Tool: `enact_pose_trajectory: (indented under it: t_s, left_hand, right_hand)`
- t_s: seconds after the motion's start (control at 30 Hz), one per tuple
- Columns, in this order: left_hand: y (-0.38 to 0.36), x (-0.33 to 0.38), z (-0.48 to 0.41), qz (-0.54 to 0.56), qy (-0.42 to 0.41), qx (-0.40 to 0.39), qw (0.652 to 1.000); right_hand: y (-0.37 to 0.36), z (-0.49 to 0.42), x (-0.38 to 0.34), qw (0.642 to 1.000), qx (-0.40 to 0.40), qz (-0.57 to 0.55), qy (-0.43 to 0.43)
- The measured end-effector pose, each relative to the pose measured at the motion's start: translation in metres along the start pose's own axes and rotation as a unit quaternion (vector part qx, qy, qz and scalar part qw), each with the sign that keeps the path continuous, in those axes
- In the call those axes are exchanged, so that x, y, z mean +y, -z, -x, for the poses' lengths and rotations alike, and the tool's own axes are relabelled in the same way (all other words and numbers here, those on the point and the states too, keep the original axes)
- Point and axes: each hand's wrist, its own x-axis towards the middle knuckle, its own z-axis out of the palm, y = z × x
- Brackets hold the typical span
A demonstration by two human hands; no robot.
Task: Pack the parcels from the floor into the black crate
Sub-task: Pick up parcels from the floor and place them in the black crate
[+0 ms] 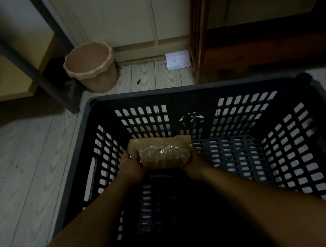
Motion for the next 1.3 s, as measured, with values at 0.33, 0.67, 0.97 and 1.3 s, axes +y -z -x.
enact_pose_trajectory:
  t_s: [0.33, 0.67, 0.97, 1.3]
  left_hand:
    - [0.157, 0.085, 0.163, 0.083, -0.055, -0.045, 0.994]
    - [0.341, 0.204, 0.392, 0.149, -0.086, -0.065, 0.983]
    - [0.422, 0.3, 0.561, 0.13, -0.18, -0.011, 0.975]
    - [0.399, 0.379, 0.698, 0.09, -0.273, -0.05, 0.957]
  right_hand:
    - [0.138, 0.164, -0.153, 0.995, -0.031, 0.082, -0.04]
    - [0.284, 0.395, -0.336, 0.994, 0.006, 0.111, -0.021]
    - [0.38, 0.589, -0.377, 0.984, 0.149, 0.096, -0.014]
    - [0.427, 0.754, -0.32, 0.968, 0.235, 0.075, -0.046]
